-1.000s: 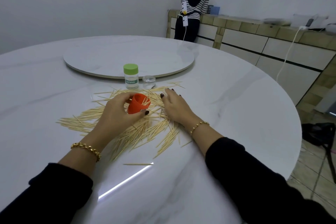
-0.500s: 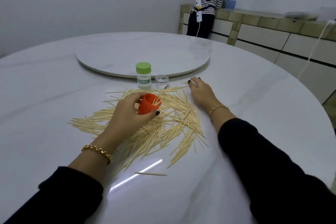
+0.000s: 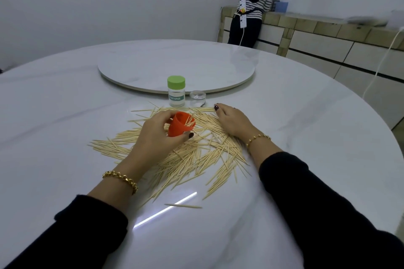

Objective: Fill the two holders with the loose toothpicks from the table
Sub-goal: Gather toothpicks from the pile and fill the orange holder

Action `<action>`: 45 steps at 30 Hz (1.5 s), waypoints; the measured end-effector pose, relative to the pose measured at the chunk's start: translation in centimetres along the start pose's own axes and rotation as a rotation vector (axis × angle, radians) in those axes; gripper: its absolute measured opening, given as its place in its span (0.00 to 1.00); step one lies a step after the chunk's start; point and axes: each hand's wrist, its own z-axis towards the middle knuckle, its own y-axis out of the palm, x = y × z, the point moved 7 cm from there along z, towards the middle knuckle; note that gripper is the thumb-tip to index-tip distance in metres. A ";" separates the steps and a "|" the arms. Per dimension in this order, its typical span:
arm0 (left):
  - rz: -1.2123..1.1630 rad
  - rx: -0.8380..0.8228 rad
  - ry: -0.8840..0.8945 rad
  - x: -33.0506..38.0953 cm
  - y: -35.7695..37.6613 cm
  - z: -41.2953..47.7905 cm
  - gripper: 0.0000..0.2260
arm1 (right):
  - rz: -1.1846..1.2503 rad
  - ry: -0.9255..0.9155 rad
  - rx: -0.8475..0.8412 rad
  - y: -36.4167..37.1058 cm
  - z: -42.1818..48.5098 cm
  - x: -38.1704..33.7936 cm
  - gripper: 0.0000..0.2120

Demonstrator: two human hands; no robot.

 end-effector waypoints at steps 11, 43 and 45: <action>-0.033 0.023 -0.043 0.2 -1.0 -1.2 0.25 | 0.131 -0.026 0.033 -0.8 -3.4 -2.1 0.18; -0.082 0.047 -0.083 0.0 -1.3 -3.5 0.23 | -0.344 0.154 0.006 1.7 -8.8 -1.5 0.37; -0.081 0.054 -0.086 -0.2 -1.4 -3.4 0.23 | -0.318 0.141 0.032 1.7 -7.8 -2.0 0.35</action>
